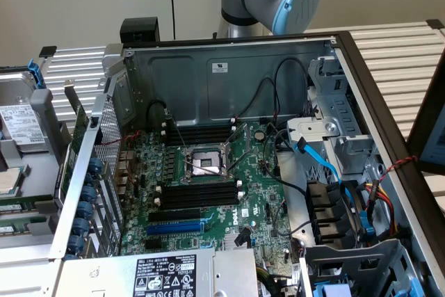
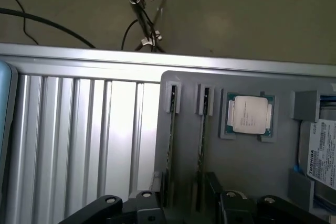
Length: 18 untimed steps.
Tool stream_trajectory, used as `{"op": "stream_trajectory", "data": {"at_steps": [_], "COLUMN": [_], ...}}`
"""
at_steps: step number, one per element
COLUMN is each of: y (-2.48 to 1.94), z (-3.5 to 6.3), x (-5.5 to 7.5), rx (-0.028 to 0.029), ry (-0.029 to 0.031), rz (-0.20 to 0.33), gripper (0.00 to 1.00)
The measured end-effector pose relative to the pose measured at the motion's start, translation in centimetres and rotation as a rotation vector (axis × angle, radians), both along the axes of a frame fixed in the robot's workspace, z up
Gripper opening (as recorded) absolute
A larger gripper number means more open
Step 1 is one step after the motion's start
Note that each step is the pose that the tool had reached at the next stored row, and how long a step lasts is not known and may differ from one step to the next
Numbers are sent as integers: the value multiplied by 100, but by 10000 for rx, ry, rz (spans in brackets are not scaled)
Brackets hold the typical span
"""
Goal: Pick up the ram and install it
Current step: 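Pick up the ram and move it above insertion slot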
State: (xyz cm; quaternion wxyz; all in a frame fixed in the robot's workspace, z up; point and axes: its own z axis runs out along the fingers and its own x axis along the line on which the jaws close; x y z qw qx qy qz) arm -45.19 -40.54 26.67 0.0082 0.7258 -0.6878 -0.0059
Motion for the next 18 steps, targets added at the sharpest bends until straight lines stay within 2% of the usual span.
{"op": "stream_trajectory", "data": {"at_steps": [5,11,18], "y": [-72,-94,-98], "z": [-91,-198,-326], "x": [1,0,48], "rx": [1,0,1], "ry": [-25,-59,-61], "rz": [0,-1,0], "gripper": [45,45,45]}}
